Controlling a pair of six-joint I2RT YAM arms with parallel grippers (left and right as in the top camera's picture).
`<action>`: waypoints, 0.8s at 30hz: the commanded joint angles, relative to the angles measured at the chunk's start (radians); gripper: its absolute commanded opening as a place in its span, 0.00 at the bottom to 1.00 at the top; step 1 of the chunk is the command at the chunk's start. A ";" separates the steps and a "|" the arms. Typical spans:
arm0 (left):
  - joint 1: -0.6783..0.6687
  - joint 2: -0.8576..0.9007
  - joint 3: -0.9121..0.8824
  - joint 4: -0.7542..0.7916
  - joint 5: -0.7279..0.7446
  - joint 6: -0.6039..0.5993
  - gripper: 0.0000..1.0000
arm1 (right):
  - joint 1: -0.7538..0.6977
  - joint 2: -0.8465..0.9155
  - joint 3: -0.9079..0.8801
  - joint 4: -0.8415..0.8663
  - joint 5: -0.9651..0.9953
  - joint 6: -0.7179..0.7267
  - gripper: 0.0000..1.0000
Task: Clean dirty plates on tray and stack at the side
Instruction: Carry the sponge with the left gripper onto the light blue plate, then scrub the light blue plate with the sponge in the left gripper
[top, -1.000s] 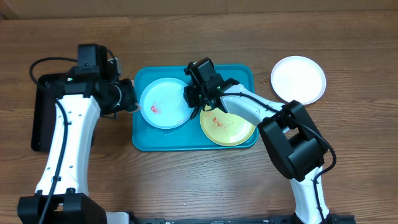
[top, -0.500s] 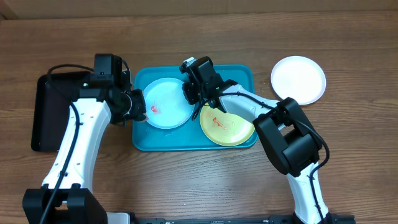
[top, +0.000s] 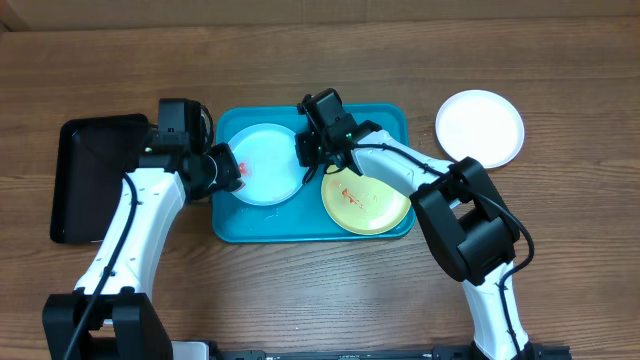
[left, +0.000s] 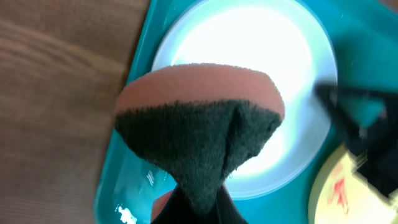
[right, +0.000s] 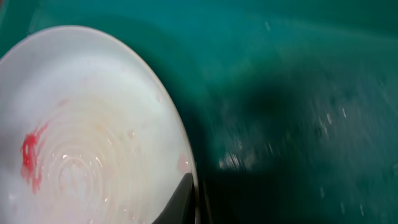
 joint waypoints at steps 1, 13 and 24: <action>-0.023 0.002 -0.048 0.086 0.011 -0.052 0.04 | 0.001 -0.026 -0.009 -0.095 0.016 0.176 0.04; -0.158 0.138 -0.072 0.278 0.023 -0.068 0.04 | 0.027 -0.030 -0.009 -0.117 -0.042 0.176 0.04; -0.148 0.302 -0.068 0.386 -0.074 -0.072 0.06 | 0.026 -0.030 -0.009 -0.132 -0.038 0.175 0.04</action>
